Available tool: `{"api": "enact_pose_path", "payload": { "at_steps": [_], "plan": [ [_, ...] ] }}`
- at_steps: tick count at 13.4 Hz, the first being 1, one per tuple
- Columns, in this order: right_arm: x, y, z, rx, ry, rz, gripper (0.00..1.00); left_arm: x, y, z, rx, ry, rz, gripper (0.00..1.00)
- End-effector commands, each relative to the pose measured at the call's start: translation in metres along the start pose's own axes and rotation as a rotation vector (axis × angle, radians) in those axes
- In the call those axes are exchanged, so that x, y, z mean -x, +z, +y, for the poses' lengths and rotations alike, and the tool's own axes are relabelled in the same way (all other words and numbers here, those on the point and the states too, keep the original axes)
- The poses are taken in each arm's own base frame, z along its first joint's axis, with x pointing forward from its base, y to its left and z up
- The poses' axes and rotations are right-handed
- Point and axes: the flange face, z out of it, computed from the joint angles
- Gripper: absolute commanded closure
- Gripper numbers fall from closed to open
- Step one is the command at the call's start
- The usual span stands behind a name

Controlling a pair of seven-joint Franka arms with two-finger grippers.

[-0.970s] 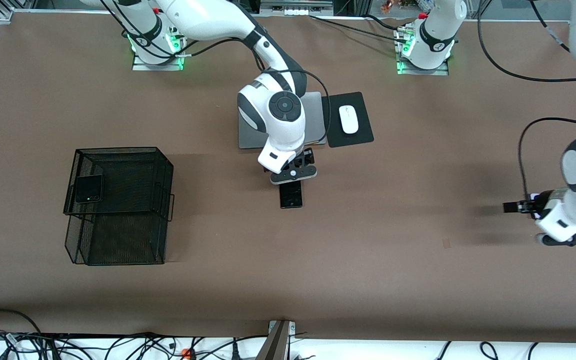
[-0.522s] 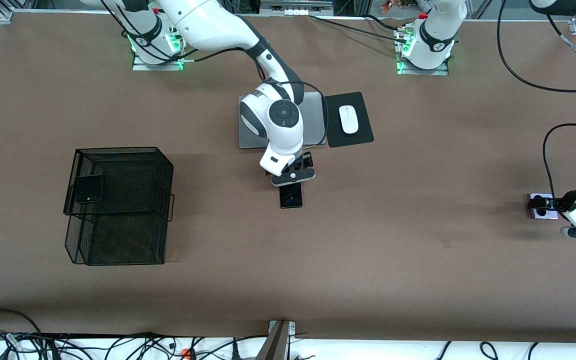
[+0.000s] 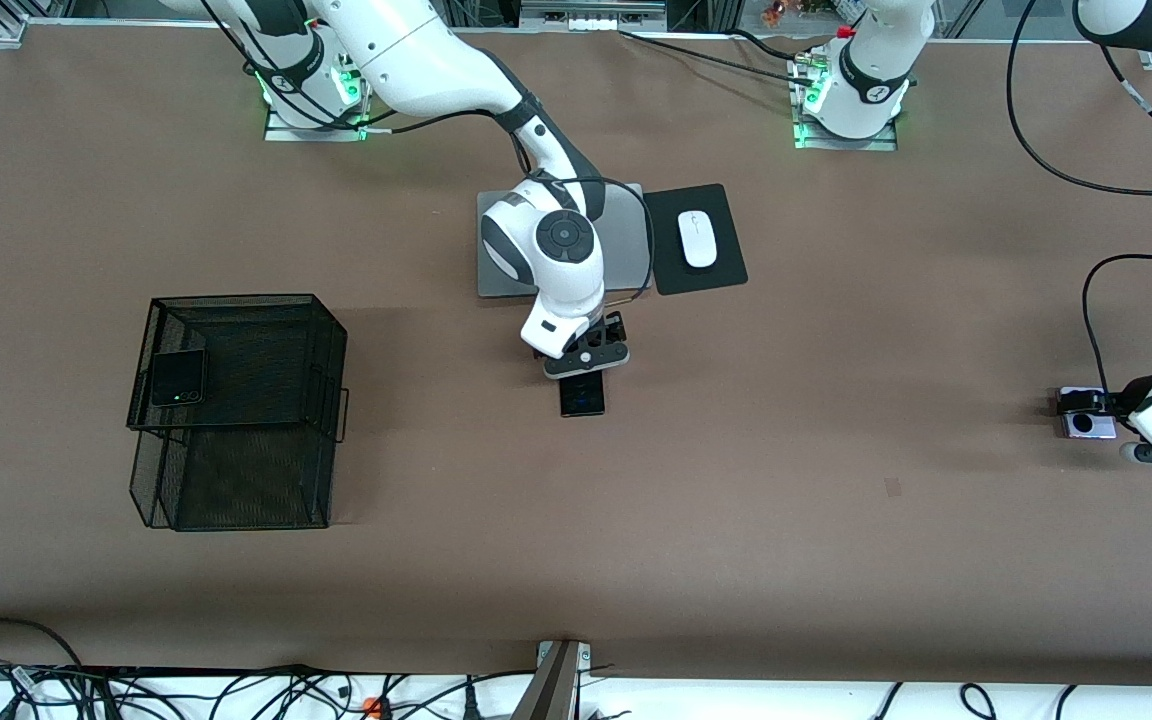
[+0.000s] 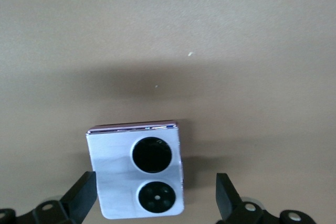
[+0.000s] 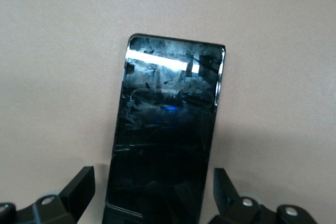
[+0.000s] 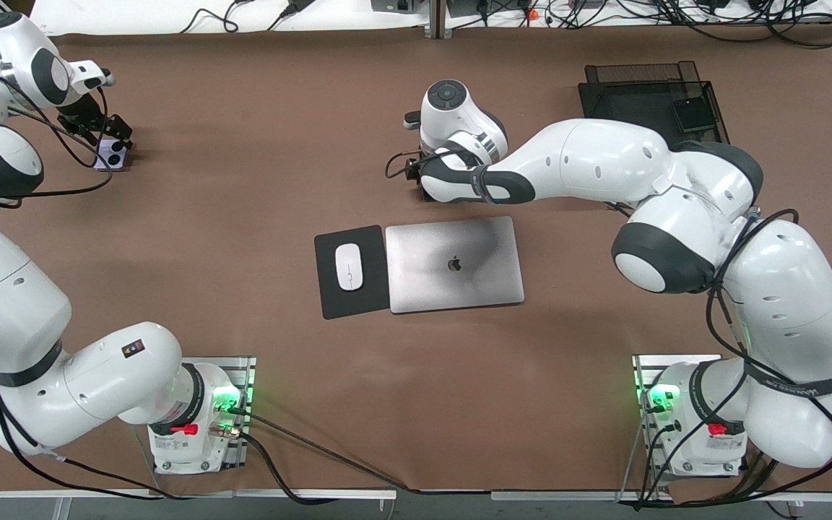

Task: Place phones with both arms
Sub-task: 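Carry the tall phone toward the basket with the right gripper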

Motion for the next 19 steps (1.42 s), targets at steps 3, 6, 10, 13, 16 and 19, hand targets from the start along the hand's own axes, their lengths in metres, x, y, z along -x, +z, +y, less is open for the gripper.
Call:
{"api": "enact_pose_path", "payload": {
  "at_steps": [3, 6, 10, 13, 16, 19],
  "plan": [
    [-0.002, 0.008, 0.004, -0.007, 0.054, 0.017, 0.12, 0.006, 0.017, -0.012, -0.002, 0.009, 0.008, 0.00],
    [-0.003, 0.007, 0.003, -0.011, 0.058, 0.018, 0.45, 0.006, 0.026, -0.012, 0.004, 0.008, 0.004, 0.00],
    [-0.004, 0.004, 0.002, -0.016, 0.061, 0.022, 0.92, 0.008, 0.036, -0.015, 0.008, 0.001, 0.008, 0.00],
    [-0.009, -0.014, 0.001, -0.024, 0.062, 0.031, 1.00, 0.007, 0.038, -0.013, 0.011, -0.009, 0.011, 0.00],
    [-0.018, -0.033, 0.002, -0.007, 0.068, 0.005, 1.00, 0.006, 0.038, -0.013, 0.008, -0.009, 0.010, 0.47],
    [-0.028, -0.062, 0.004, 0.014, 0.077, -0.024, 1.00, 0.004, 0.032, -0.011, 0.005, -0.006, 0.011, 0.63]
  ]
}}
